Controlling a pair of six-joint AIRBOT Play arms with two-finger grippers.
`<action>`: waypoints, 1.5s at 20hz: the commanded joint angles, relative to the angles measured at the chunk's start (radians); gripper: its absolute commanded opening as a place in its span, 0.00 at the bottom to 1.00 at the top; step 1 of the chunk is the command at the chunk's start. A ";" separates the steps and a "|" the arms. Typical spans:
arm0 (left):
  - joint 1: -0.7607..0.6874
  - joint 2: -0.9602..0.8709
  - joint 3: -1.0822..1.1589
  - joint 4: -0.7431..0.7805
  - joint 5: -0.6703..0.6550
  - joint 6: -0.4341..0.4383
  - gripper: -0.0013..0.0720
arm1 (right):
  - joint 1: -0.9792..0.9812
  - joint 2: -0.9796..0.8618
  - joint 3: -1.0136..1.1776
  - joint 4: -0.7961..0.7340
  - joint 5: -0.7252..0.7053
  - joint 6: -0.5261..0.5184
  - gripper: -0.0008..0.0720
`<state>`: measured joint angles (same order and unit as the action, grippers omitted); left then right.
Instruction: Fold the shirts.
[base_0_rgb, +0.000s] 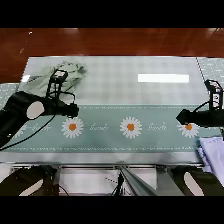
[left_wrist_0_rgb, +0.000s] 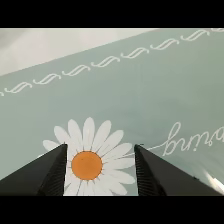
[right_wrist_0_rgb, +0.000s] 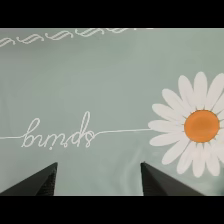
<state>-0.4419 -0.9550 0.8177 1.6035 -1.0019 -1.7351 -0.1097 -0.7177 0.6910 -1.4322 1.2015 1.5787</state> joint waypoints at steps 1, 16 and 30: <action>0.001 0.000 0.000 0.077 0.118 -0.005 0.70 | 0.000 0.000 0.000 0.001 -0.036 0.000 0.84; 0.464 -0.266 0.112 0.181 0.775 -0.033 1.00 | 0.000 0.000 -0.001 0.001 -0.081 0.012 0.84; 0.393 -0.649 0.282 -0.083 0.811 -0.033 1.00 | 0.000 0.000 -0.001 0.001 -0.087 0.062 0.84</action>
<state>-0.0387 -1.5497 1.0809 1.5810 -0.1928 -1.7664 -0.1097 -0.7177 0.6910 -1.4315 1.1145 1.6287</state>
